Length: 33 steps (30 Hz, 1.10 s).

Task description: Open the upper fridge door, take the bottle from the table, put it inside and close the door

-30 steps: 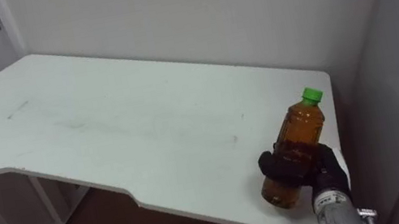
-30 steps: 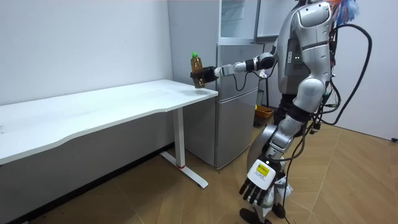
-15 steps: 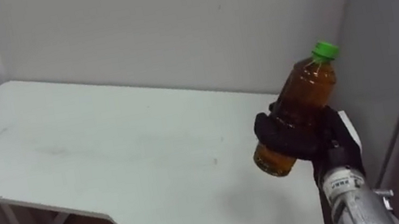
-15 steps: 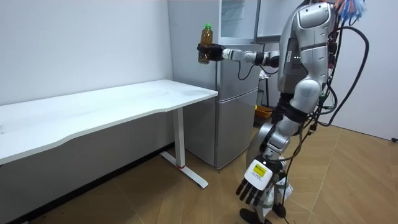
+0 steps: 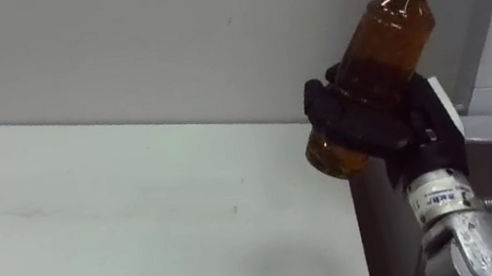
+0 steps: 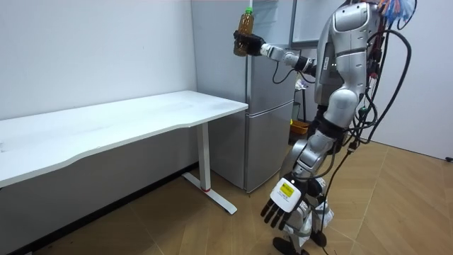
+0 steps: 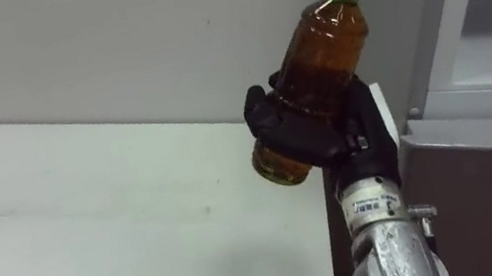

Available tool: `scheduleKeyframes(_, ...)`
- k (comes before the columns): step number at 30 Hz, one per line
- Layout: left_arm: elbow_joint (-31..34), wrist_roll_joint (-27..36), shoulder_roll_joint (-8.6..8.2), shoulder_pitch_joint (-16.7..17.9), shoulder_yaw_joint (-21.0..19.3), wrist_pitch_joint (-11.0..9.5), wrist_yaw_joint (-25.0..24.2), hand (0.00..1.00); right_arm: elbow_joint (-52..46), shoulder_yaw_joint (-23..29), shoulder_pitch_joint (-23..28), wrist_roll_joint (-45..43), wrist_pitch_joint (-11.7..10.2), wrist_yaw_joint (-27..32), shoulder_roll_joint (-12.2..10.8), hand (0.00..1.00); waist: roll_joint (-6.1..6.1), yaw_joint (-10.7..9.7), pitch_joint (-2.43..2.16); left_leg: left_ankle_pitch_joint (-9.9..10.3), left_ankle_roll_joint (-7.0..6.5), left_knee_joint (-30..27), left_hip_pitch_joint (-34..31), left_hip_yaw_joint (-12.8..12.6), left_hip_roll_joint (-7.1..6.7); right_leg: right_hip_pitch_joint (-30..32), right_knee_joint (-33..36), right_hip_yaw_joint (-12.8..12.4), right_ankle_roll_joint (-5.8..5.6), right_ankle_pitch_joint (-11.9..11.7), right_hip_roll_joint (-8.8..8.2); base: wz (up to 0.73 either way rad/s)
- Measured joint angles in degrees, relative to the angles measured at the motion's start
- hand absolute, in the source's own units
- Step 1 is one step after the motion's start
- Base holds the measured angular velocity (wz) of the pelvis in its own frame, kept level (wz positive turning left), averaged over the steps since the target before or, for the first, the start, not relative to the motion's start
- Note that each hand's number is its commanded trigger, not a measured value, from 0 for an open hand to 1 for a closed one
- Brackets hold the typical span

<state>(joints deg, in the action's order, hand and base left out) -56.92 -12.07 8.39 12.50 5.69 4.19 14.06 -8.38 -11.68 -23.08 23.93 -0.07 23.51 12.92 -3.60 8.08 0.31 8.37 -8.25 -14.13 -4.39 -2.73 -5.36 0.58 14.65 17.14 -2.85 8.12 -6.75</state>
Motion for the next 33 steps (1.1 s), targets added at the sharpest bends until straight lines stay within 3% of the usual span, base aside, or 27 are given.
scheduleKeyframes(4, -0.6, 0.0, 0.56, -0.3, -1.3, 0.0, -0.2, 0.0, -3.8, 0.8, 0.0, -2.1, 0.1, -2.0, 0.8, 1.0, 0.11, -0.8, -0.26, 0.0, 0.01, 0.5, 0.6, -0.5, 0.1, -0.1, 0.0, -0.2, -0.03, -0.1, 0.19, -0.08)
scheduleKeyframes(7, -0.9, 0.0, 1.36, 0.3, -1.4, -0.1, -0.8, 0.0, -6.2, 1.9, 0.0, -3.6, 0.1, -3.6, 1.1, 1.0, 0.0, -2.0, -0.47, 0.1, 0.09, 0.6, 1.3, -0.5, 0.38, -1.1, -1.1, -1.7, -0.16, -0.6, 0.94, -0.01)
scheduleKeyframes(9, -0.7, 0.0, 1.08, 0.8, -2.6, 0.0, -0.8, 0.0, -8.4, 2.3, 0.0, -4.4, 0.1, -4.3, 2.9, 1.0, -0.13, -2.3, -0.52, 0.2, 0.12, 1.0, 2.0, -1.9, 0.81, -1.2, -1.1, -3.0, -0.12, -0.7, 1.05, -0.18)
scheduleKeyframes(14, -0.5, 0.0, 0.94, 1.0, -5.3, -0.1, -0.5, 0.0, -10.8, 5.3, 0.2, -4.4, 0.2, -5.4, 6.9, 1.0, -0.52, -3.7, -0.73, 0.5, 0.3, 1.7, 3.2, -2.8, 0.96, -1.7, -1.2, -3.2, -0.12, -0.7, 1.17, -0.14)
scheduleKeyframes(18, -0.5, 0.0, 1.17, 1.7, -7.9, -0.7, 0.7, 0.0, -11.6, 10.0, 0.8, -4.5, 0.2, -3.5, 7.2, 1.0, -1.11, -4.8, -1.08, 0.4, 0.35, 2.5, 4.1, -3.6, 1.02, -2.2, -2.0, -3.1, 0.05, -0.9, 1.35, -0.16)
scheduleKeyframes(20, -0.5, 0.1, 1.3, 2.3, -8.2, -0.8, 0.8, 0.0, -12.1, 13.1, 1.2, -4.4, 0.2, -2.6, 7.5, 1.0, -1.42, -6.3, -0.91, 0.5, 0.46, 2.8, 4.8, -3.9, 1.11, -2.8, -2.0, -3.2, 0.05, -0.9, 1.46, -0.05)
scheduleKeyframes(25, -0.4, 0.1, 1.37, 3.0, -8.9, -0.9, 0.8, 0.0, -11.9, 17.0, 1.3, -4.1, 0.2, -0.2, 9.7, 1.0, -2.17, -7.1, -0.4, 1.0, 0.93, 2.9, 5.2, -6.1, 1.91, -2.5, -2.0, -4.4, 0.38, -1.2, 1.92, -0.24)
scheduleKeyframes(31, -0.3, 0.1, 1.82, 3.3, -9.0, -1.0, 0.7, 0.0, -11.7, 18.6, 1.3, -2.3, 0.1, -0.4, 10.3, 1.0, -2.28, -8.0, -0.41, 1.4, 1.53, 2.8, 5.1, -8.1, 2.92, -1.6, -2.2, -5.4, 1.04, -1.7, 2.92, -0.22)
scheduleKeyframes(33, -0.4, 0.0, 1.82, 3.4, -9.0, -1.1, 0.7, 0.0, -11.0, 18.7, 1.3, 0.3, 0.2, -0.3, 11.7, 1.0, -2.3, -8.0, -0.43, 1.4, 1.5, 2.8, 5.2, -8.1, 3.02, -1.7, -2.2, -5.4, 1.05, -1.7, 3.05, 0.0)
